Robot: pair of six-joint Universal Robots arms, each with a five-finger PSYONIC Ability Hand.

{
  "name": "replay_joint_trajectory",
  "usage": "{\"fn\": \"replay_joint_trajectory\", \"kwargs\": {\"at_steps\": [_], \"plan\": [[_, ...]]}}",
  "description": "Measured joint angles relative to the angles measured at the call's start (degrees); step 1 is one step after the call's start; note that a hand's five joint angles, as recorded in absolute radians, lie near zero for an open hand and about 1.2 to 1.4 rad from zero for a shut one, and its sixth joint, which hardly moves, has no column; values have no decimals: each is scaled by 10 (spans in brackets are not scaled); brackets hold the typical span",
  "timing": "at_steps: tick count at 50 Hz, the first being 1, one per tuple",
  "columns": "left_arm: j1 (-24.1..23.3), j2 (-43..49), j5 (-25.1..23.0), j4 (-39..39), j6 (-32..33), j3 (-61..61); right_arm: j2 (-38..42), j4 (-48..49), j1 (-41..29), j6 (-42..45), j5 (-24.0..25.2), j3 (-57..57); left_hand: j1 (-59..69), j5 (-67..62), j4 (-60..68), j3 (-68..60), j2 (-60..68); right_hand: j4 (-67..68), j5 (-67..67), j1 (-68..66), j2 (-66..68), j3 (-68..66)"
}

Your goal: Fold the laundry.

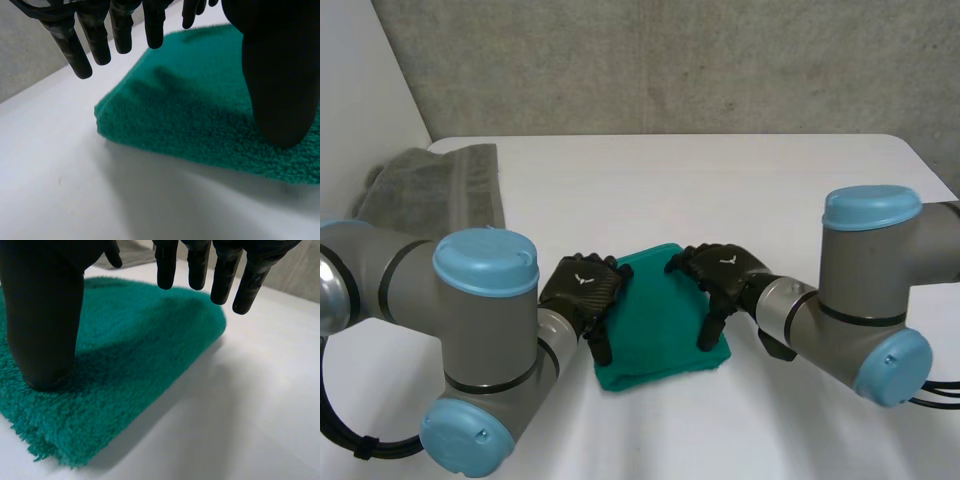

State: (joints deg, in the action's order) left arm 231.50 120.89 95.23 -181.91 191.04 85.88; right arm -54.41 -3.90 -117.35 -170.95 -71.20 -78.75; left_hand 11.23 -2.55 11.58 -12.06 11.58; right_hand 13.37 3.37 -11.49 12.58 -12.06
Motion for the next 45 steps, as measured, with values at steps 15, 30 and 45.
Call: {"fn": "replay_joint_trajectory", "kwargs": {"at_steps": [15,30,45], "plan": [[2,19,-10,9,55,-26,1,-26,-8,76,-56,18,0,0,0,0,0,0,0,0,0,0],[51,-154,-160,12,-10,-56,-139,56,22,-85,-112,-136,0,0,0,0,0,0,0,0,0,0],[89,-194,-280,56,-90,-54,-94,88,47,-183,-42,-210,0,0,0,0,0,0,0,0,0,0]]}}
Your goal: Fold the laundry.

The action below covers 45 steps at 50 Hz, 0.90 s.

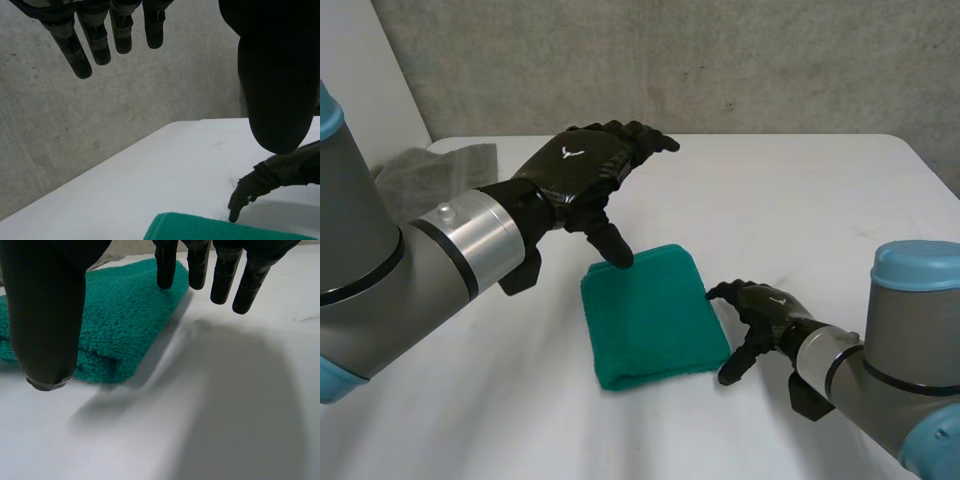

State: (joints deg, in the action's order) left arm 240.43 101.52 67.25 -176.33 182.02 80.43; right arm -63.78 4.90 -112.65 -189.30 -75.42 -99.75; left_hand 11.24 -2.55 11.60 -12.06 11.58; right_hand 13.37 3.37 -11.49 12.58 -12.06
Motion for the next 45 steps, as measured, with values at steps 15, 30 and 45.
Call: {"fn": "replay_joint_trajectory", "kwargs": {"at_steps": [15,30,45], "plan": [[-1,2,4,-1,1,5,74,16,-35,-27,3,71,0,0,0,0,0,0,0,0,0,0],[-5,6,3,-1,-1,7,130,14,-70,-38,-6,159,0,0,0,0,0,410,384,-290,389,-404],[-7,10,4,-2,0,9,199,-4,-26,-9,-20,347,1,0,0,0,0,546,509,-409,412,-532]]}}
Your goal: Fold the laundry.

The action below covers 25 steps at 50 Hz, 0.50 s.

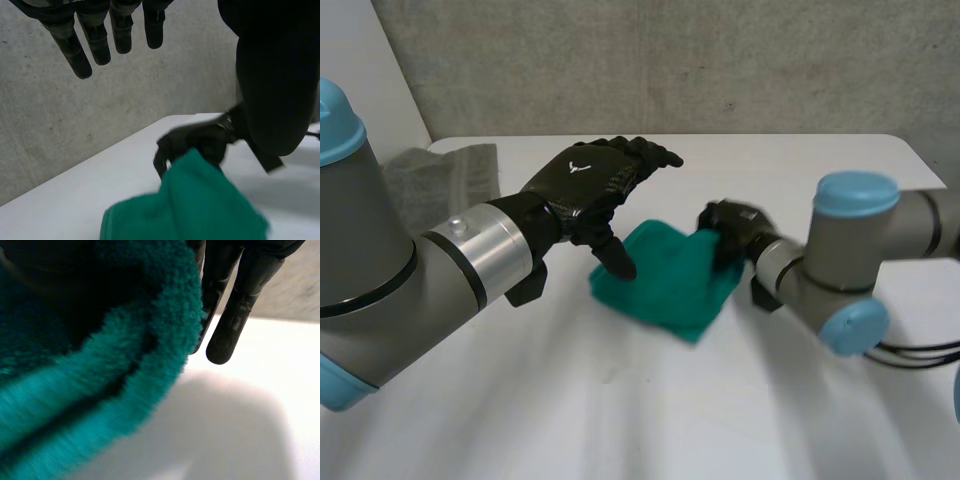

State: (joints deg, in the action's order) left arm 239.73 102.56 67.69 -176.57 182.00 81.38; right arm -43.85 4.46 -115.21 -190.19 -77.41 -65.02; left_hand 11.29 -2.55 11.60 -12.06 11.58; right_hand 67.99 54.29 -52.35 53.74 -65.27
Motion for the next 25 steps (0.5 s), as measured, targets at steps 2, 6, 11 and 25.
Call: {"fn": "replay_joint_trajectory", "kwargs": {"at_steps": [2,6,11,25], "plan": [[0,0,0,-1,0,0,27,-16,31,20,-8,63,0,0,0,0,0,0,7,0,0,-21],[0,0,1,-1,-1,0,78,-44,82,52,-34,173,0,0,0,0,0,2,10,0,0,-21],[0,1,1,-2,-1,0,163,-87,156,91,-74,341,0,0,0,0,0,2,15,0,0,-21],[-2,11,2,-3,-6,2,319,-138,308,137,-115,588,0,0,1,0,0,2,18,-8,0,-28]]}}
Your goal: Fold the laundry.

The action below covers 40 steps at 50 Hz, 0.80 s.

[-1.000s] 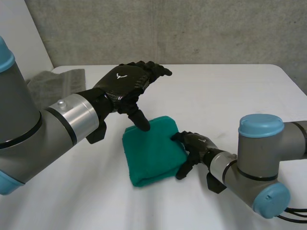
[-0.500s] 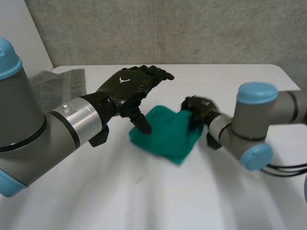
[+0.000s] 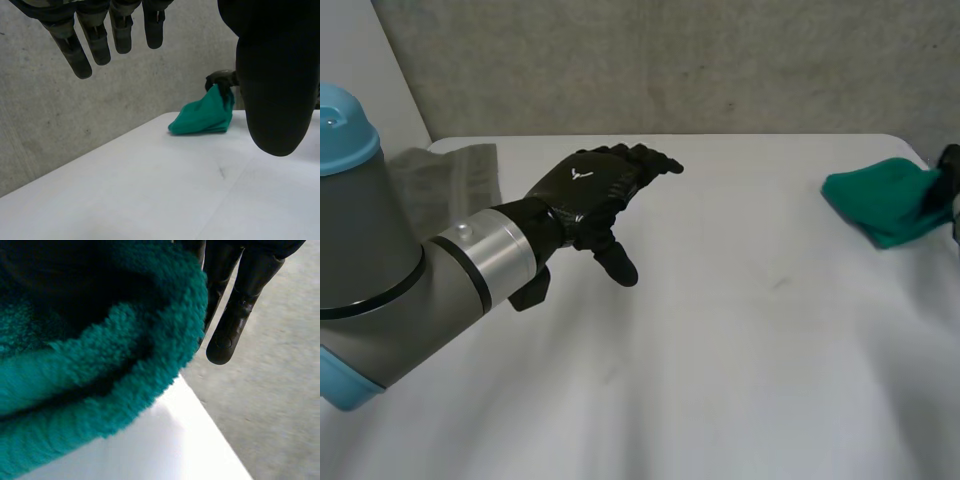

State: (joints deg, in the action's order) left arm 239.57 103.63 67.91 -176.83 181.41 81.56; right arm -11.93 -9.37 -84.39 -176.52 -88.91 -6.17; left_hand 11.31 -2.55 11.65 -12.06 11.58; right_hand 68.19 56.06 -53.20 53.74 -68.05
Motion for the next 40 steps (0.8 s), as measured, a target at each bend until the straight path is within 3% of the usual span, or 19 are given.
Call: {"fn": "replay_joint_trajectory", "kwargs": {"at_steps": [14,16,17,21,29,35,37,38,40], "plan": [[-3,26,0,-1,-13,-2,3,-23,32,49,-39,-21,1,0,0,0,1,0,0,0,0,0],[-3,27,0,-1,-13,-3,2,-33,36,56,-37,-23,1,0,0,0,1,-89,-79,68,-42,88],[-3,28,0,-2,-13,-4,1,-40,38,59,-34,-24,1,0,0,0,1,-248,-234,226,-190,249],[-4,28,0,-1,-13,-5,-8,-68,44,67,-17,-28,1,0,0,0,1,-505,-482,406,-397,511],[-4,25,0,-1,-17,-6,-49,-125,48,105,-2,-61,1,0,0,0,1,-548,-522,417,-412,560],[-4,17,0,-1,-21,-5,-94,-147,60,240,-29,-116,0,0,-1,0,0,-548,-526,417,-412,560],[-4,17,0,-1,-21,-5,-94,-147,60,240,-29,-116,0,0,-1,0,0,-548,-526,417,-412,560],[-2,9,1,-1,-21,-4,-122,-144,74,348,-77,-149,-1,0,-1,0,0,-548,-528,417,-412,560],[-1,4,2,-1,-20,-3,-137,-138,80,392,-99,-162,-1,0,-1,0,0,-548,-528,417,-412,560]]}}
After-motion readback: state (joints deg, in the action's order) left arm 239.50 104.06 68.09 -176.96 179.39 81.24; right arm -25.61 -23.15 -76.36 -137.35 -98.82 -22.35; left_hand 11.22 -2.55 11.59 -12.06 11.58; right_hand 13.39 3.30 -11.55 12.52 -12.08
